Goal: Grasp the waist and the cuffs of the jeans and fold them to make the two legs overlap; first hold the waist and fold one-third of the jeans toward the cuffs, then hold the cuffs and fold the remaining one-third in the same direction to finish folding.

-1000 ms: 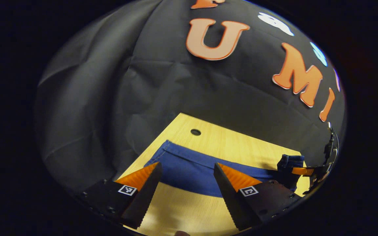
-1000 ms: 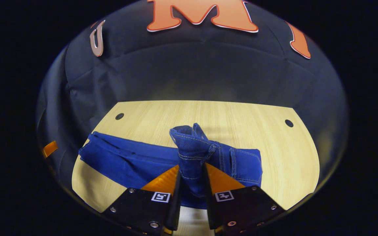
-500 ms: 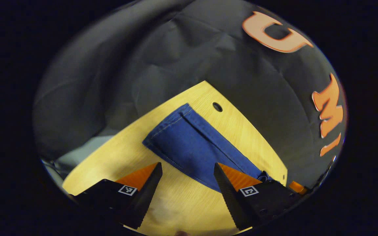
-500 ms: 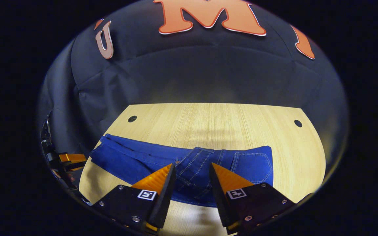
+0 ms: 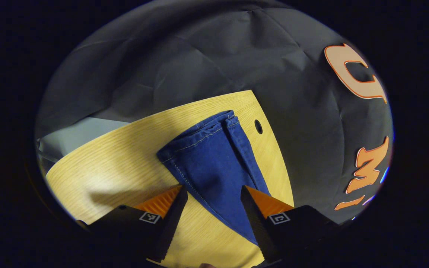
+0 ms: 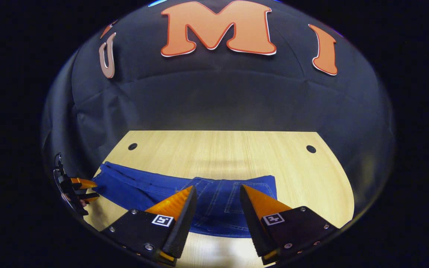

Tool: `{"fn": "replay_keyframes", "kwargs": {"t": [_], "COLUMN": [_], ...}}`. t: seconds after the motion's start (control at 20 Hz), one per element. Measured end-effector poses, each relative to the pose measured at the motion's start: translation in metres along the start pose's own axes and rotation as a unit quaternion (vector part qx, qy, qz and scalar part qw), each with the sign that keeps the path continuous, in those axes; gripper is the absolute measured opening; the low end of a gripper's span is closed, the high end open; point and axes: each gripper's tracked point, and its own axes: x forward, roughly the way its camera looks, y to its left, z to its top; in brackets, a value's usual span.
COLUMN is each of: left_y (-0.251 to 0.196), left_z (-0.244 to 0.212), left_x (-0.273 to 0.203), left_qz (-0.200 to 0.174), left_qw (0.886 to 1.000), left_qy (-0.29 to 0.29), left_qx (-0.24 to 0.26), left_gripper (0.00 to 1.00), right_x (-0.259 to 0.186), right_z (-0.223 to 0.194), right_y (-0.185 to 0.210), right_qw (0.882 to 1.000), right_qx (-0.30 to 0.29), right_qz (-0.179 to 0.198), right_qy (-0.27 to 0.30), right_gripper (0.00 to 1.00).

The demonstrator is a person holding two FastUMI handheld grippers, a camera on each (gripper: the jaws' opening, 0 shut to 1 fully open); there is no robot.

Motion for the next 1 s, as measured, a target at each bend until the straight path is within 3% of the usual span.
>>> {"fn": "replay_keyframes", "kwargs": {"t": [0.35, 0.45, 0.55, 0.6, 0.65, 0.85, 1.0], "left_y": [-0.016, -0.01, -0.006, -0.008, -0.013, -0.012, -0.033], "left_z": [0.011, 0.01, 0.011, 0.009, 0.012, 0.011, 0.014], "left_x": [0.02, 0.029, 0.037, 0.042, 0.039, 0.034, 0.018], "left_qz": [-0.056, -0.05, -0.057, -0.064, -0.071, -0.054, -0.071], "left_qw": [0.998, 0.998, 0.995, 0.992, 0.991, 0.996, 0.996], "left_qy": [-0.016, -0.011, -0.002, 0.001, -0.001, -0.022, -0.036], "left_qx": [-0.018, -0.028, -0.083, -0.105, -0.11, -0.07, -0.046], "left_gripper": [0.76, 0.75, 0.39, 0.31, 0.1, 0.02, 0.01], "right_x": [-0.009, -0.017, -0.027, -0.032, -0.038, -0.056, -0.062], "right_z": [-0.004, -0.007, -0.011, -0.015, -0.018, -0.022, -0.015], "right_y": [0.004, 0.004, 0.0, -0.004, -0.008, -0.025, -0.031], "right_qw": [1.0, 1.0, 1.0, 1.0, 1.0, 0.999, 0.999], "right_qx": [0.003, -0.005, -0.008, -0.007, -0.004, 0.005, 0.014], "right_qz": [-0.004, -0.006, -0.012, -0.018, -0.02, -0.035, -0.031], "right_qy": [0.0, 0.002, 0.001, 0.002, 0.003, -0.006, -0.018], "right_gripper": [0.73, 0.74, 0.74, 0.73, 0.73, 0.73, 0.74]}}
